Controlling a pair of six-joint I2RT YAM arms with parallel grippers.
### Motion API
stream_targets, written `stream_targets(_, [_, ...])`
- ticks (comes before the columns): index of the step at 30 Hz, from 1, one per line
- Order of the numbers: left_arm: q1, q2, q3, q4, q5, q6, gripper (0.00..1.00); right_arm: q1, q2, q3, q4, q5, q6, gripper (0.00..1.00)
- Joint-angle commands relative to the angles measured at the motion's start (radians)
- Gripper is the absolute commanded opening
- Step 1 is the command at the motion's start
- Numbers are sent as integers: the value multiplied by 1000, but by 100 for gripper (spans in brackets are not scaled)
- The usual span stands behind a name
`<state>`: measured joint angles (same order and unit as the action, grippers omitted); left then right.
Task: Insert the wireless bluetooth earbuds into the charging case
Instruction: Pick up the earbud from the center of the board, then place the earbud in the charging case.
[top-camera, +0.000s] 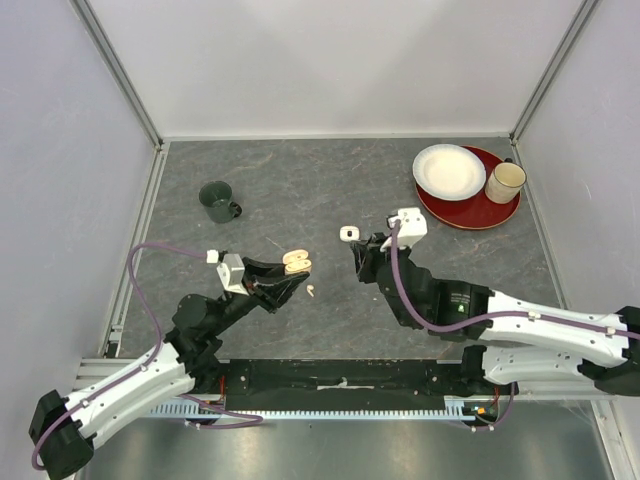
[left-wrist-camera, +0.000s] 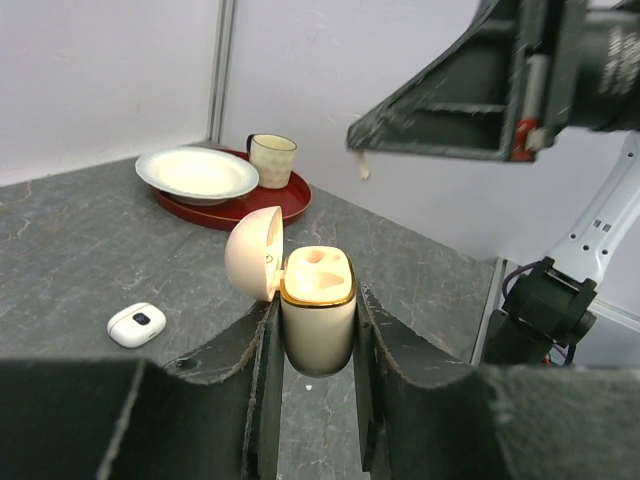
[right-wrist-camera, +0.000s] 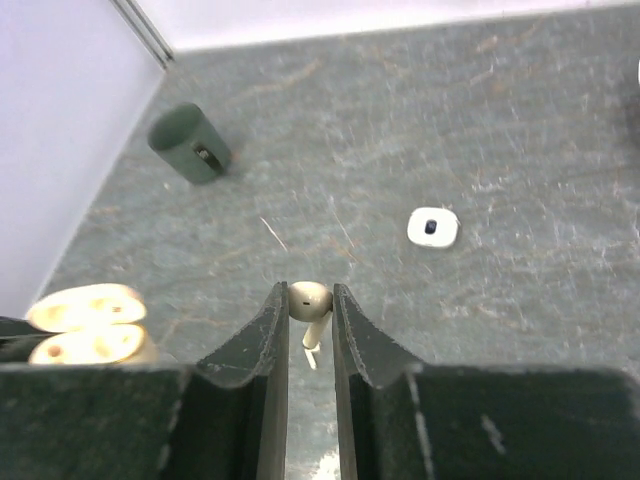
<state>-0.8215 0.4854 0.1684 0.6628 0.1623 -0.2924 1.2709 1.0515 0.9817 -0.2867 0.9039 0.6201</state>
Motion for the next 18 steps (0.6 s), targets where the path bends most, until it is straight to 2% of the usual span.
stream_targets(1, [-4, 25, 34, 60, 0, -27, 2, 89, -45, -3, 191, 170, -137, 0])
stream_targets(6, [-5, 50, 48, 64, 23, -11, 2, 162, -24, 5, 325, 165, -264, 0])
stream_targets(18, [-5, 76, 43, 155, 151, 76, 2, 179, 51, 37, 391, 12, -243, 0])
